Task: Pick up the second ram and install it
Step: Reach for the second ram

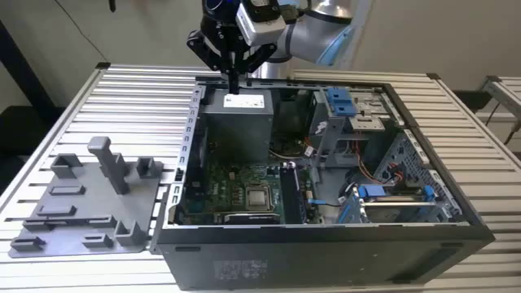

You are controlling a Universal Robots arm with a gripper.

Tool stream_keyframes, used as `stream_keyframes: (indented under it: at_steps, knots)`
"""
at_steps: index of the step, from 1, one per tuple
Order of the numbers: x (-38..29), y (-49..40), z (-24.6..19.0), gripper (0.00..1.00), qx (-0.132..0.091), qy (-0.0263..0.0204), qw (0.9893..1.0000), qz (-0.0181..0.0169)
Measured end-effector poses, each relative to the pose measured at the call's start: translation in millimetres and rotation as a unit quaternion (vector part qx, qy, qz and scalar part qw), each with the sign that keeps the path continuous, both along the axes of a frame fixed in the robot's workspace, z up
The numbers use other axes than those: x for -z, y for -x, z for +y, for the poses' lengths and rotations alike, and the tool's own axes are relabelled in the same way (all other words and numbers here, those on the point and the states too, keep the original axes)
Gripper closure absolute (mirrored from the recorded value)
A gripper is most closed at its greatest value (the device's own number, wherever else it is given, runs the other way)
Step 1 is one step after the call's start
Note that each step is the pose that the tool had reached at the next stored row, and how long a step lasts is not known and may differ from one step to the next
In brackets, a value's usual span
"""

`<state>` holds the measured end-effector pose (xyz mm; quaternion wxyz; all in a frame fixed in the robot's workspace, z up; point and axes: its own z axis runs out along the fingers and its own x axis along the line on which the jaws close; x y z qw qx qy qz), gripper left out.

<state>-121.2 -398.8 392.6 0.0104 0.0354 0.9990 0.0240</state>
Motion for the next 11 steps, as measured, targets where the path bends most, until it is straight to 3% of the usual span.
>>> stream_keyframes:
  at_steps: [11]
  knots:
    - [0.0,0.7,0.0,0.89,0.000,0.0000,1.0000,0.0001]
